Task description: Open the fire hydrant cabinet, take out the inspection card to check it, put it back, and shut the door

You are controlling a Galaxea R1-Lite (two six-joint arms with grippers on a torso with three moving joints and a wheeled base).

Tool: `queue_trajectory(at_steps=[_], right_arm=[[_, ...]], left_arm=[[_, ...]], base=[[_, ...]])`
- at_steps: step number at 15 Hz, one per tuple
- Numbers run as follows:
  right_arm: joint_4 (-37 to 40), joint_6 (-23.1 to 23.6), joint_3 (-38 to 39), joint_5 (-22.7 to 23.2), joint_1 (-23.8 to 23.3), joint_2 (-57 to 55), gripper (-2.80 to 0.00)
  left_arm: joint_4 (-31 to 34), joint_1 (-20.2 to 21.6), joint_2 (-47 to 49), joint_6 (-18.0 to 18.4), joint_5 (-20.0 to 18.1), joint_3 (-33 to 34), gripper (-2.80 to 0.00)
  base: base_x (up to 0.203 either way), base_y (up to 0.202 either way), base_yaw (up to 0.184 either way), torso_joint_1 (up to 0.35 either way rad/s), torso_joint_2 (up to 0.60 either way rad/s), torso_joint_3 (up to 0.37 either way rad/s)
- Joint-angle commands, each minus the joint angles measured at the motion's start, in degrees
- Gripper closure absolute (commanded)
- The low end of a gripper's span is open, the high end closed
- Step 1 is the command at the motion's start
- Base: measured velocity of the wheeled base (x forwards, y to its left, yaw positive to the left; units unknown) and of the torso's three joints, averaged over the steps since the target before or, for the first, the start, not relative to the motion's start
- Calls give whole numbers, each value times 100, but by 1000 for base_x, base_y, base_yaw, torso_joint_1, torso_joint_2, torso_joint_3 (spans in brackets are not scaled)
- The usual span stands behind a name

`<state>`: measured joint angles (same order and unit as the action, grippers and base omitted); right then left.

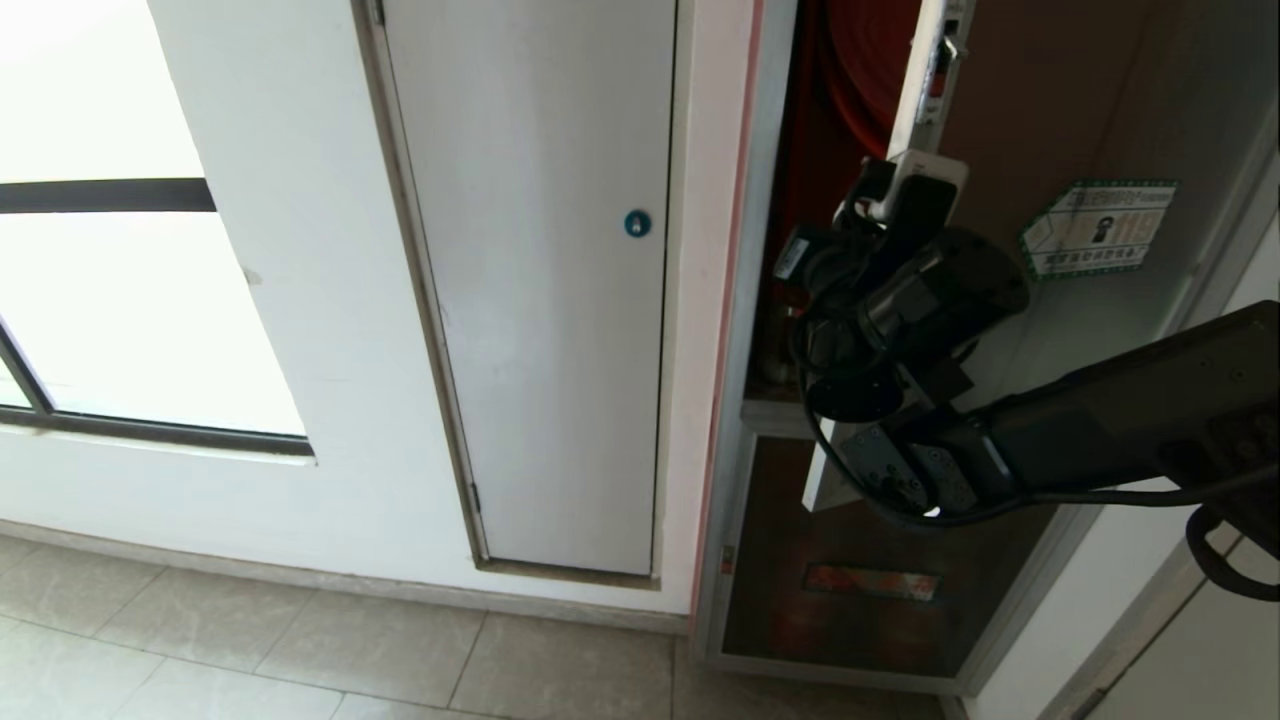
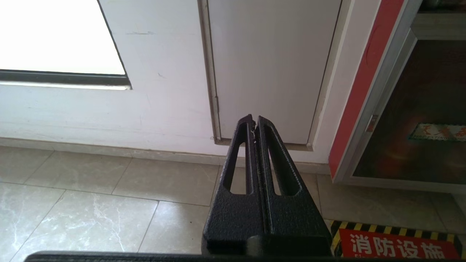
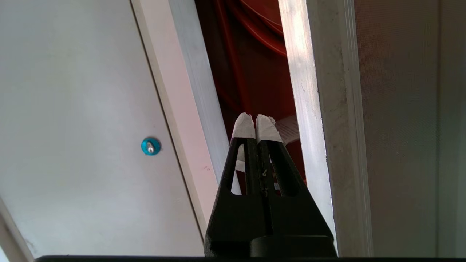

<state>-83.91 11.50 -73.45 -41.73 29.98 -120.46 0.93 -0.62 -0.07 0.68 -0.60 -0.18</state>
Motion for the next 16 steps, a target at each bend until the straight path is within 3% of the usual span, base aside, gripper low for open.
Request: queue_trajectory(at_steps=[1,5,16], right_arm=[[25,11,-109,-13,-28,7,0],[295,3,-691,-9,-204,-195,0],[493,2,-855,-11,-382,-268,0]], left_arm=[[4,1,7,2,-2,1,0],[4,1,7,2,-2,1,0],[1,1,7,2,-2,1,0]], base=[[0,0,0,0,0,0],[0,0,0,0,0,0],[0,0,0,0,0,0]])
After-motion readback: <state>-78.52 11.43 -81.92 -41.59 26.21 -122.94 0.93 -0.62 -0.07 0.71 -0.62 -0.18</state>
